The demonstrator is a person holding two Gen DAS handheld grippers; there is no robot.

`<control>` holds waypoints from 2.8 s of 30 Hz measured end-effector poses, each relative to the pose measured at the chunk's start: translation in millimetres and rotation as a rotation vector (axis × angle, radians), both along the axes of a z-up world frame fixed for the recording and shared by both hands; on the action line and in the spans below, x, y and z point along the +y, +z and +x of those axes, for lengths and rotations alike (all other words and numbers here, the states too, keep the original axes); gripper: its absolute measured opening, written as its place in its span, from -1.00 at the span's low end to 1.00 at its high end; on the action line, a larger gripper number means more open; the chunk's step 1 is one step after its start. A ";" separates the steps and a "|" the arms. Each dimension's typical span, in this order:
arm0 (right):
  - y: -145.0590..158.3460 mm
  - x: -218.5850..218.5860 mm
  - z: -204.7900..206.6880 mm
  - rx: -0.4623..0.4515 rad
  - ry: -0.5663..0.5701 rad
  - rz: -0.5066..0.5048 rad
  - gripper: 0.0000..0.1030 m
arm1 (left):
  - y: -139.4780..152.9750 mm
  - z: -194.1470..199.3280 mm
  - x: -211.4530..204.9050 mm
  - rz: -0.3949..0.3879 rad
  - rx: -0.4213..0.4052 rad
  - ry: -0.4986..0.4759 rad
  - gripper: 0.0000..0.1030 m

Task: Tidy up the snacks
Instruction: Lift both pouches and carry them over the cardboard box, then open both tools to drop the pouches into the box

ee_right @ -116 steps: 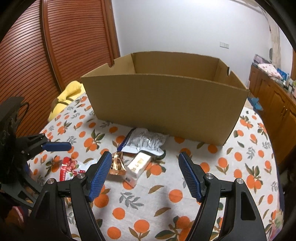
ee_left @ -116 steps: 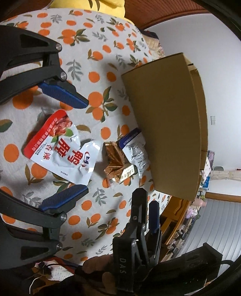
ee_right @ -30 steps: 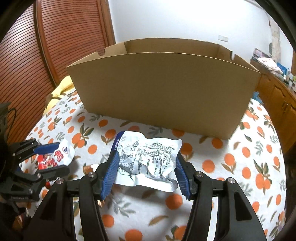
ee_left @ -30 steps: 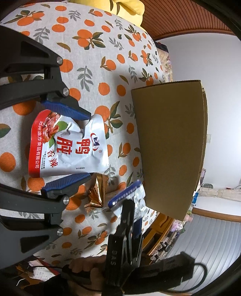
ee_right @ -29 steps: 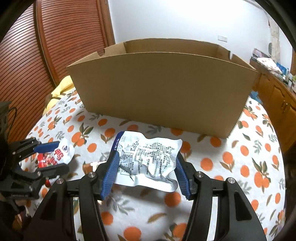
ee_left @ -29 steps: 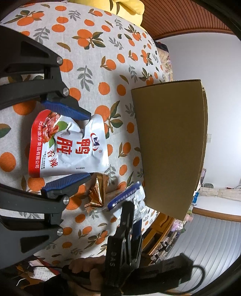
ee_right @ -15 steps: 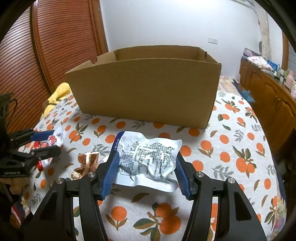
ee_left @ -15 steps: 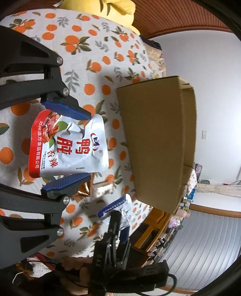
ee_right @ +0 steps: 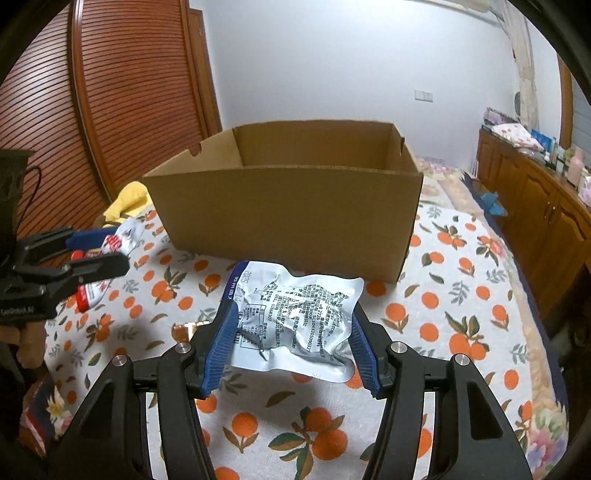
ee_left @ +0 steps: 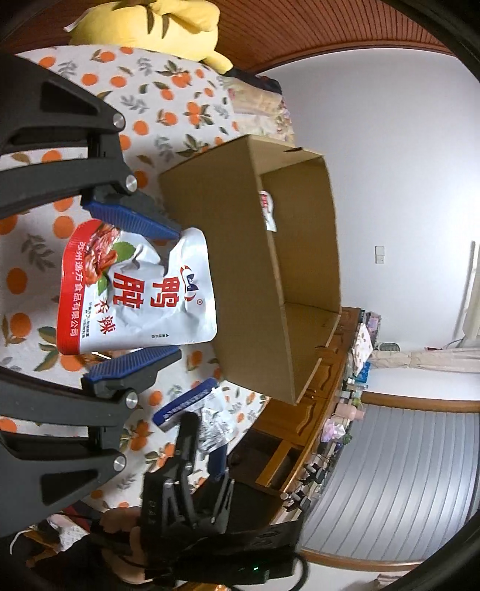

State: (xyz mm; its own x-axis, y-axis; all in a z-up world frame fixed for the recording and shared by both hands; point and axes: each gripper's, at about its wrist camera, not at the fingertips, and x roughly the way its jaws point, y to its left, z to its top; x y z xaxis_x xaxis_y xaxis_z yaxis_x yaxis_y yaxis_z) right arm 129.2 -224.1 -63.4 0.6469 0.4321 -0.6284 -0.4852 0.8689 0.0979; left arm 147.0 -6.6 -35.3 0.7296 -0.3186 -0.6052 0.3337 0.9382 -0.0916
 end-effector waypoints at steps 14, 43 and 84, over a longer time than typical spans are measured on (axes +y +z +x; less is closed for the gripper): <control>27.9 2.7 10.9 -0.047 0.005 0.013 0.16 | 33.1 24.3 -3.7 0.013 -0.039 -0.014 0.12; 68.6 43.4 79.5 -0.121 0.078 0.043 0.16 | 38.3 130.0 12.2 0.036 -0.027 0.018 0.14; 38.8 74.6 155.0 -0.003 0.071 0.015 0.26 | 34.2 150.5 12.8 0.031 -0.045 0.049 0.48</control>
